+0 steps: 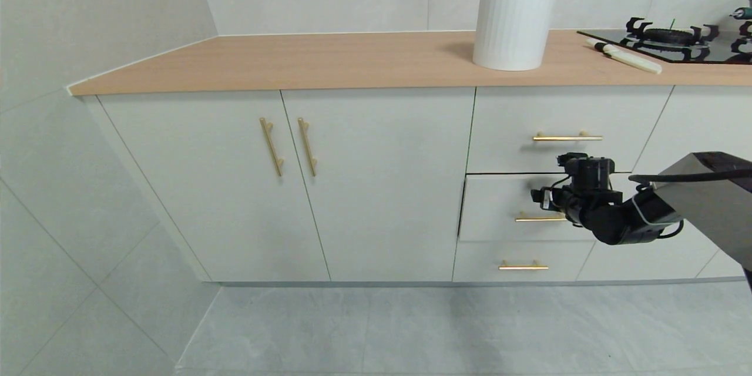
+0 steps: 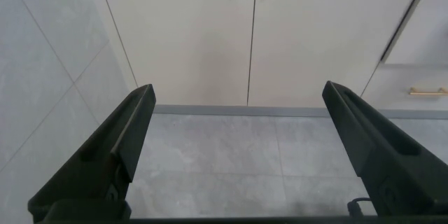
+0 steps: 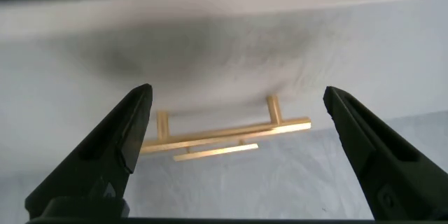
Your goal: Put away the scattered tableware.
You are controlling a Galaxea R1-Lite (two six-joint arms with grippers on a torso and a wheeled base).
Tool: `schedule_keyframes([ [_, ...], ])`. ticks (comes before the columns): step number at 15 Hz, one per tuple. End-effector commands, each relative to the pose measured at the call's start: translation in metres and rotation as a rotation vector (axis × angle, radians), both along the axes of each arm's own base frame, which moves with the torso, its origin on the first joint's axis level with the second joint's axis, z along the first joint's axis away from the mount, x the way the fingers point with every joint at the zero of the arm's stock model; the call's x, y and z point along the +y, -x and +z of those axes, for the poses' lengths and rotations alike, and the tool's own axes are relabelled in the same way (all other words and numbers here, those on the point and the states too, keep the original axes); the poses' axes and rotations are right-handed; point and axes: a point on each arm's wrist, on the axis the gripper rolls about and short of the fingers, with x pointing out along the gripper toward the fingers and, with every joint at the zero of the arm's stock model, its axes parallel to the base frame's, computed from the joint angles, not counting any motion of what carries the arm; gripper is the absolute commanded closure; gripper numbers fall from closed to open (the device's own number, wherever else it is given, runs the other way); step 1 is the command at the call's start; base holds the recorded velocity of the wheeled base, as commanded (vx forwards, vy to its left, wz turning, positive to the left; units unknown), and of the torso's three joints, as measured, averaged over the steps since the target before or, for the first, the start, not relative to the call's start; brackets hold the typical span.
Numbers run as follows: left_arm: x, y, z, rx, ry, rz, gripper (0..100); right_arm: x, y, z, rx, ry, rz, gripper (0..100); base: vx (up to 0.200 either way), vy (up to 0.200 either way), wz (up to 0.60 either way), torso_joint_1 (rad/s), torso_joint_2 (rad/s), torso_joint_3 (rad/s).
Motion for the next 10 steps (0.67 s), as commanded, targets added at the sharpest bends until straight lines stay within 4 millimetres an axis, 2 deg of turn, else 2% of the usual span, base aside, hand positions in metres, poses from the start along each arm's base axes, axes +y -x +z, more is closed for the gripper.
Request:
schedule_keyframes([
  [1,0.0,0.0,0.0,0.0,0.0,0.0,0,0.001,-0.004,-0.003,-0.007,-0.004,-0.001,0,0.0,0.0,0.0,0.0,0.0,0.0],
  [7,0.0,0.0,0.0,0.0,0.0,0.0,0,0.001,-0.018,-0.006,-0.107,-0.018,-0.043,0,0.0,0.0,0.0,0.0,0.0,0.0],
  [10,0.0,0.0,0.0,0.0,0.0,0.0,0,0.0,-0.018,-0.003,-0.115,-0.019,-0.052,0,0.0,0.0,0.0,0.0,0.0,0.0],
])
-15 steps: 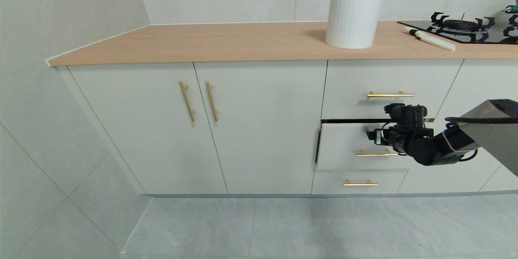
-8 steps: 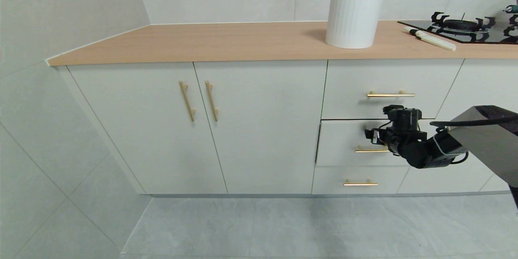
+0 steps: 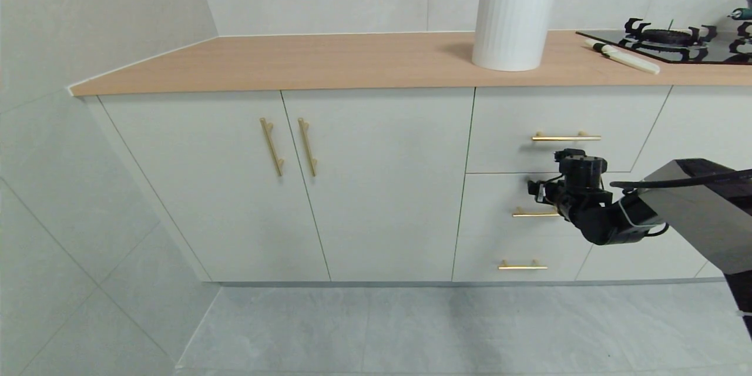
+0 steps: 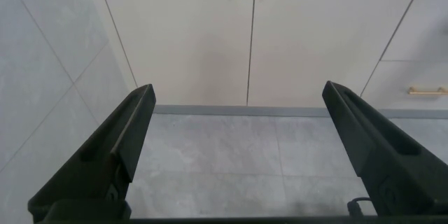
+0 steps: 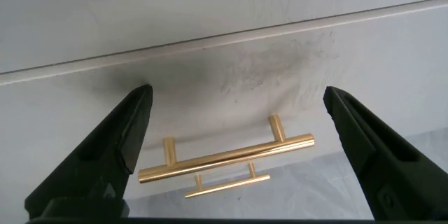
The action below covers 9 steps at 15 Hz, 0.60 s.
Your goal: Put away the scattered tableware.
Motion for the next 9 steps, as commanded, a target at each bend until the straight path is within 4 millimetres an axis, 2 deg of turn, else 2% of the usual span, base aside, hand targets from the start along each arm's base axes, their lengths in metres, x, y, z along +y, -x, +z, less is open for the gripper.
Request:
schedule_keyframes([
  [1,0.0,0.0,0.0,0.0,0.0,0.001,0,-0.001,0.003,0.008,-0.018,-0.002,-0.008,0,0.0,0.0,0.0,0.0,0.0,0.0],
  [4,0.0,0.0,0.0,0.0,0.0,0.001,0,0.002,0.039,0.05,-0.027,-0.002,0.003,0,0.0,0.0,0.0,0.0,0.0,0.0],
  [9,0.0,0.0,0.0,0.0,0.0,0.001,0,-0.008,0.165,0.152,-0.195,-0.01,-0.001,0,0.0,0.0,0.0,0.0,0.0,0.0],
])
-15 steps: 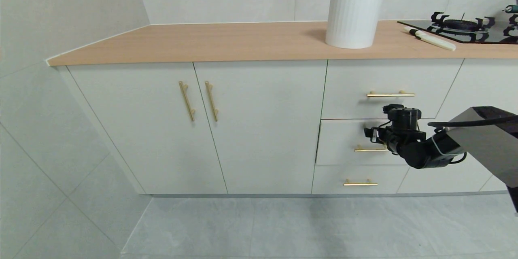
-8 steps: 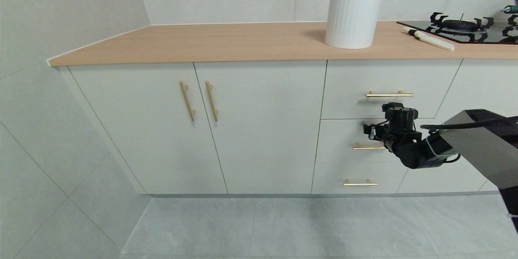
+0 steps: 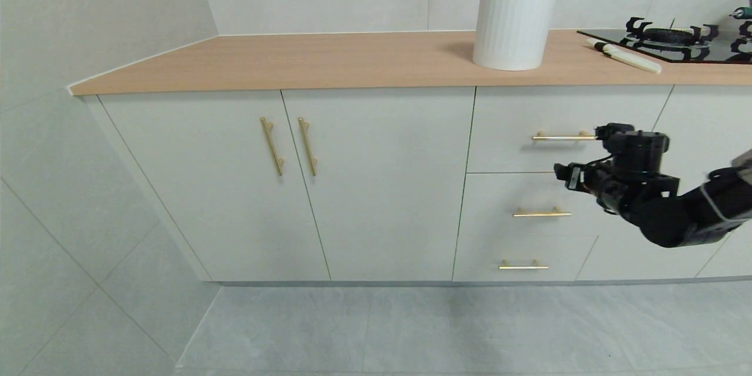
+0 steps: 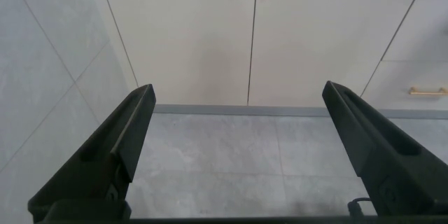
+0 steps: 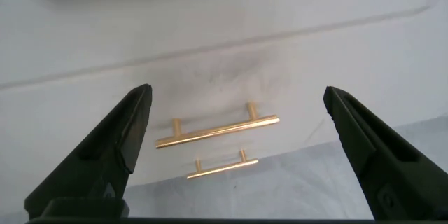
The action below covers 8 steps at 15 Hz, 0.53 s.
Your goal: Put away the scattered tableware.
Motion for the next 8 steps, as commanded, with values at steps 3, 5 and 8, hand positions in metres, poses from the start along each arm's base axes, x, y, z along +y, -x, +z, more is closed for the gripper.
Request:
schedule_keyframes([
  [3,0.0,0.0,0.0,0.0,0.0,0.0,0,-0.013,0.156,0.101,-0.263,-0.013,-0.02,0,0.0,0.0,0.0,0.0,0.0,0.0],
  [5,0.0,0.0,0.0,0.0,0.0,0.0,0,-0.019,0.216,0.107,-0.32,0.048,-0.03,0,0.0,0.0,0.0,0.0,0.0,0.0],
  [8,0.0,0.0,0.0,0.0,0.0,0.0,0,-0.026,0.293,0.1,-0.398,0.126,-0.037,0,0.0,0.0,0.0,0.0,0.0,0.0],
])
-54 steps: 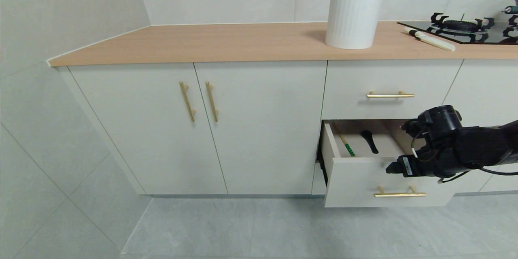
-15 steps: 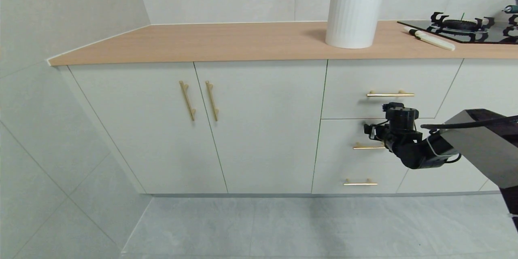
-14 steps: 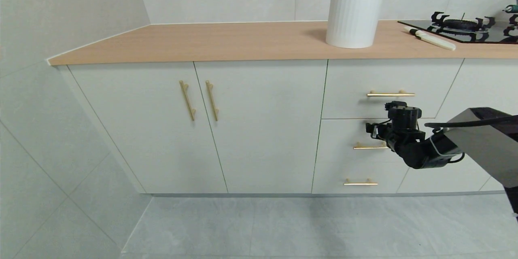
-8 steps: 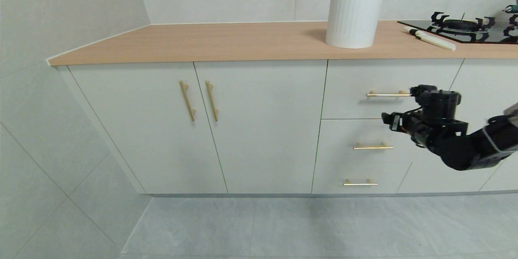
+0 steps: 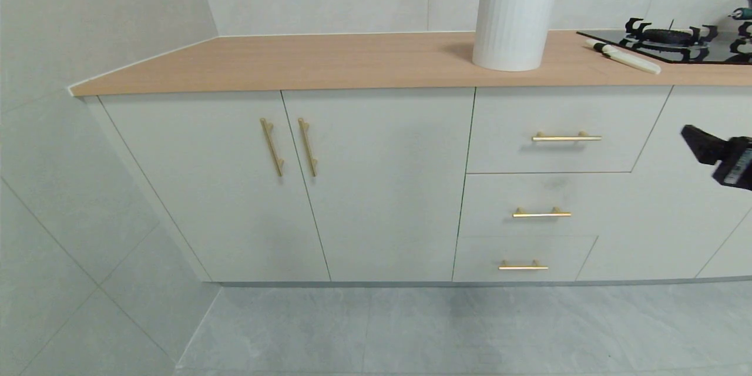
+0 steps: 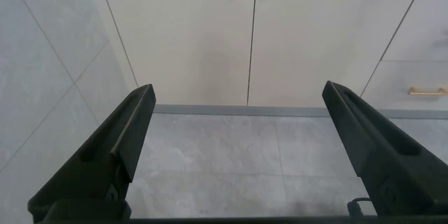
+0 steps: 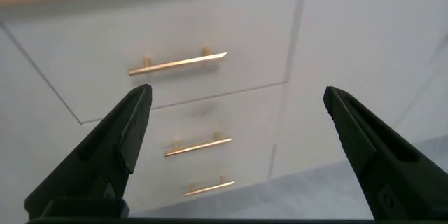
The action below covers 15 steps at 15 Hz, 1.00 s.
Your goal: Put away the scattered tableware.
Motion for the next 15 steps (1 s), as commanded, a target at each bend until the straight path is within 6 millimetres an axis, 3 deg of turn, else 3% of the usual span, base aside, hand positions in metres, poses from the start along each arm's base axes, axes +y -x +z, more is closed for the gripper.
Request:
schedule_keyframes([
  [1,0.0,0.0,0.0,0.0,0.0,0.0,0,-0.009,0.107,-0.009,-0.12,0.083,-0.028,0,0.0,0.0,0.0,0.0,0.0,0.0],
  [2,0.0,0.0,0.0,0.0,0.0,0.0,0,-0.01,0.115,-0.013,-0.115,0.097,-0.03,0,0.0,0.0,0.0,0.0,0.0,0.0],
  [3,0.0,0.0,0.0,0.002,0.0,0.0,0,-0.013,0.146,-0.03,-0.095,0.147,-0.037,0,0.0,0.0,0.0,0.0,0.0,0.0],
  [6,0.0,0.0,0.0,0.0,0.0,0.0,0,-0.016,0.192,-0.057,-0.037,0.166,-0.044,0,0.0,0.0,0.0,0.0,0.0,0.0],
  [7,0.0,0.0,0.0,0.0,0.0,0.0,0,-0.018,0.211,-0.075,0.006,0.201,-0.075,0,0.0,0.0,0.0,0.0,0.0,0.0],
  [10,0.0,0.0,0.0,0.0,0.0,0.0,0,-0.017,0.24,-0.106,0.023,0.21,-0.149,0,0.0,0.0,0.0,0.0,0.0,0.0],
  [13,0.0,0.0,0.0,0.0,0.0,0.0,0,-0.018,0.225,-0.135,0.062,0.166,-0.215,0,0.0,0.0,0.0,0.0,0.0,0.0],
  [14,0.0,0.0,0.0,0.0,0.0,0.0,0,-0.018,0.217,-0.15,0.055,0.162,-0.191,0,0.0,0.0,0.0,0.0,0.0,0.0],
  [15,0.0,0.0,0.0,0.0,0.0,0.0,0,-0.016,0.216,-0.153,0.06,0.126,-0.124,0,0.0,0.0,0.0,0.0,0.0,0.0],
])
